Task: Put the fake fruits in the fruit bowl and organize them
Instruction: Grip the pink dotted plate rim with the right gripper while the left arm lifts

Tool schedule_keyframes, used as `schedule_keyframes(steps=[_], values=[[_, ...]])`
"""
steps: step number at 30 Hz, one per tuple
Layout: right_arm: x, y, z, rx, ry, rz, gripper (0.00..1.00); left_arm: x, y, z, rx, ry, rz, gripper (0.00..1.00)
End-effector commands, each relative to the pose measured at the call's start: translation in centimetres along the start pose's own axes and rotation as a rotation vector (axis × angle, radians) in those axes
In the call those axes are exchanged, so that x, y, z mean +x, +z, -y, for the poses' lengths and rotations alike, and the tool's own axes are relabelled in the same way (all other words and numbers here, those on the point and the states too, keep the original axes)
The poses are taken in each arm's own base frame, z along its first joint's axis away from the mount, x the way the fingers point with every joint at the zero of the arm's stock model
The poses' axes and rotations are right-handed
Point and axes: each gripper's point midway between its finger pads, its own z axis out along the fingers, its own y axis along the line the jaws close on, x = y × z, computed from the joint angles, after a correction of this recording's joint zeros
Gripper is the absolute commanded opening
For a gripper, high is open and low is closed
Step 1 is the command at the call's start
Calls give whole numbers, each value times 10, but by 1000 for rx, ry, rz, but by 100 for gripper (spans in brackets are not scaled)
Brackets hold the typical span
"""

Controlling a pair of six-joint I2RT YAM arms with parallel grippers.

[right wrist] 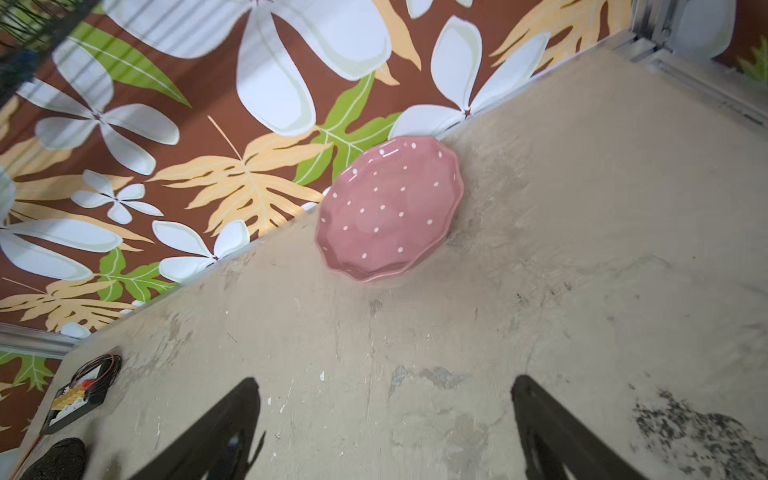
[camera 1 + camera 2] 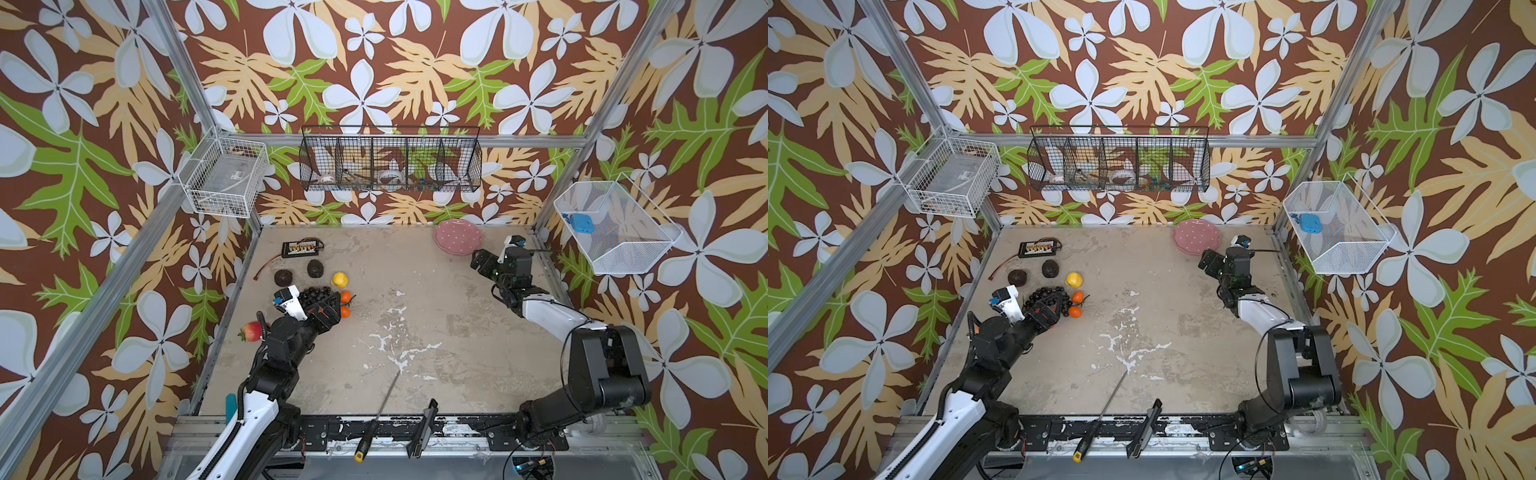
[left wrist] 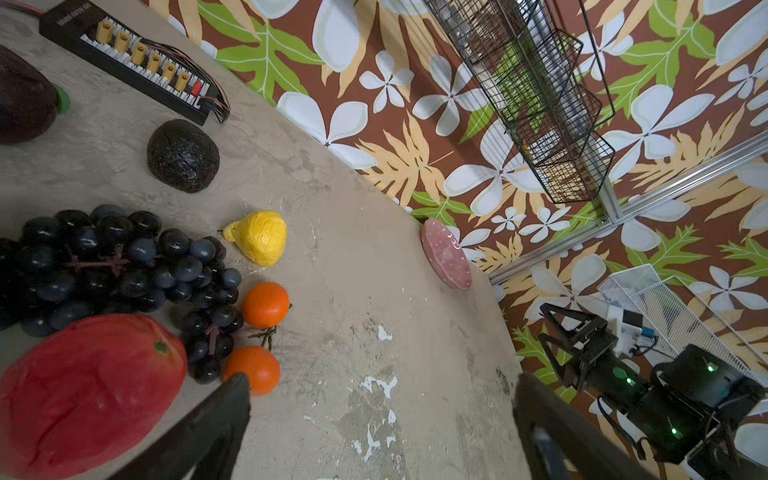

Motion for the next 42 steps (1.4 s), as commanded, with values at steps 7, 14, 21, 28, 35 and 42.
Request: schedule_keyframes(steps=[7,14,21,28,35,42], values=[[10,81,9,96,47,-109,79,12,-1,9,25,34,-42,100],[17,126,23,194,50,-165,70,18,-2,8,14,44,-51,100],[19,155,31,242,33,-197,64,20,-2,7,11,47,-55,100],[26,176,43,277,29,-233,58,21,0,6,7,48,-58,100],[29,185,46,302,10,-260,41,22,1,4,1,45,-61,100],[40,182,50,319,-4,-290,27,22,2,4,-2,46,-62,100]])
